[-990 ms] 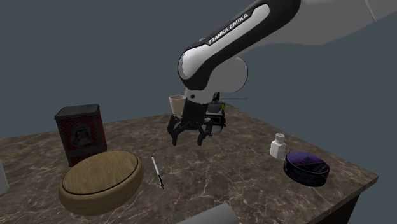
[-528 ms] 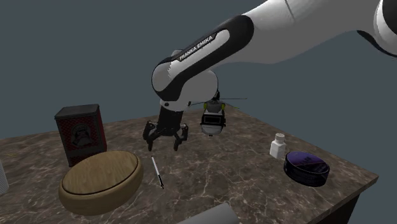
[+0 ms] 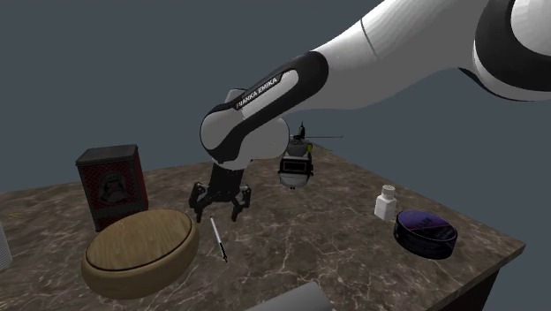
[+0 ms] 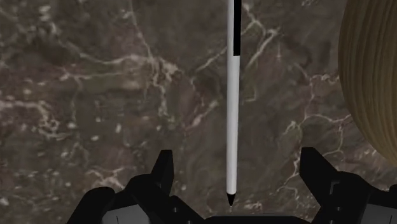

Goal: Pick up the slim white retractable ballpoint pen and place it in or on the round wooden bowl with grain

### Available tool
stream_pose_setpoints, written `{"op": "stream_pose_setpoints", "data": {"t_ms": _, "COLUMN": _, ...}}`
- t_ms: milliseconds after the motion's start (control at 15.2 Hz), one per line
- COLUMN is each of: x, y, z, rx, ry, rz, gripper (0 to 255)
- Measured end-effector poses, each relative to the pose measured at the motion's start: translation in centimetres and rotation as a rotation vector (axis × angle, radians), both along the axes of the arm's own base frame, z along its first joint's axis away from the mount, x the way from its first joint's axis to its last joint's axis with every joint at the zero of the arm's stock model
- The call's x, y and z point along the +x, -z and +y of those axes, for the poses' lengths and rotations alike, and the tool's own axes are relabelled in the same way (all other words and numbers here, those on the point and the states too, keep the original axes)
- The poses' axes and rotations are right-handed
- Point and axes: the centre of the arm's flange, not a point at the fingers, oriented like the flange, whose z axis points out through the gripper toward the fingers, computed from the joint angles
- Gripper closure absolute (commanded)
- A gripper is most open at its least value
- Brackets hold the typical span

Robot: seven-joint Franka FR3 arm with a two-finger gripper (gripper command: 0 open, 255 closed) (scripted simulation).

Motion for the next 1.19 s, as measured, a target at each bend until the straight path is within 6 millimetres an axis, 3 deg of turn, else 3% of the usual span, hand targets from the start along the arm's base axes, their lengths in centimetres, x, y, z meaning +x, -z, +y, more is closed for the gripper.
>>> {"op": "stream_pose_setpoints", "data": {"t_ms": 462, "x": 0.01, "y": 0.84, "z": 0.23, "rx": 0.0, "ry": 0.0, "rz": 0.0, "gripper": 0}}
{"op": "stream_pose_setpoints", "data": {"t_ms": 528, "x": 0.01, "y": 0.85, "z": 0.23, "rx": 0.0, "ry": 0.0, "rz": 0.0, "gripper": 255}}
{"op": "stream_pose_setpoints", "data": {"t_ms": 1188, "x": 0.02, "y": 0.85, "z": 0.23, "rx": 0.0, "ry": 0.0, "rz": 0.0, "gripper": 255}}
